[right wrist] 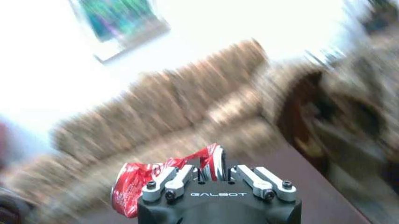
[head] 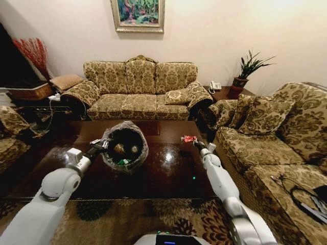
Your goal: Move to the front of the table and place the trash on the table into the trash bin.
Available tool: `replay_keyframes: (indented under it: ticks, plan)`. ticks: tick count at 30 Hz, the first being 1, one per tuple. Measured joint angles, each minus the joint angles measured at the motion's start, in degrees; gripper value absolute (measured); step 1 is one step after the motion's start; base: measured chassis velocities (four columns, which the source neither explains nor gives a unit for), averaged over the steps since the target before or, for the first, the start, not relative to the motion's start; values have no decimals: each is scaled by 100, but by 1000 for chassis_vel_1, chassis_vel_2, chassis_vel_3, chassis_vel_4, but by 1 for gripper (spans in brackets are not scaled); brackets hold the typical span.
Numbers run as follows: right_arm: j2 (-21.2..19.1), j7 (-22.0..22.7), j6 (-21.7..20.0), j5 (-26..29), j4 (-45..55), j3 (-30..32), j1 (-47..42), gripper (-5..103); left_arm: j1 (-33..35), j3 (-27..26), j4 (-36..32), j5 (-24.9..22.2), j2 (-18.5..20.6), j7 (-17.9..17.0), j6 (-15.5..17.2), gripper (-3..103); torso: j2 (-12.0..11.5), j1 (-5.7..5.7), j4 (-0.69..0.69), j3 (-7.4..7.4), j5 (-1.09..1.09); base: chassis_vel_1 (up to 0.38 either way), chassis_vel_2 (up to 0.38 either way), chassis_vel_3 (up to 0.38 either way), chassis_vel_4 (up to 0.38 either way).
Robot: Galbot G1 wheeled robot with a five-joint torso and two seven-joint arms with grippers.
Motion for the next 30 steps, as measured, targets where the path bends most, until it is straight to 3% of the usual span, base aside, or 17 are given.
replay_keyframes:
  ticks: [2,5,10,15,18,26,30]
  plan:
    - [-80,-41,-37,117,586,-78,-209,22,-51,92,70,14,71,12,0,3,0,0,-2,1,3,0,0,0,0]
    - [-365,-452,-98,565,2321,-459,-742,22,-238,368,242,-25,338,37,0,3,0,-1,-1,0,-1,0,0,0,0]
    - [-671,-1034,-47,887,3519,-1115,-972,22,-350,511,288,-188,626,34,25,3,0,-1,1,0,3,0,0,0,0]
    - [-739,-1376,178,655,3672,-1531,-832,22,-482,809,291,-375,815,57,44,3,0,-1,1,0,2,0,0,0,0]
    - [-691,-1610,448,72,3377,-1954,-460,22,-701,1166,202,-741,897,127,74,3,0,0,0,2,3,0,0,0,0]
    - [-705,-1540,593,-831,3074,-2453,-230,19,-819,1246,49,-969,868,142,115,3,0,0,1,2,4,0,0,0,0]
    - [-792,-1543,631,-941,3116,-2517,-273,33,-766,1162,6,-955,828,164,98,3,0,0,0,2,3,0,0,0,0]
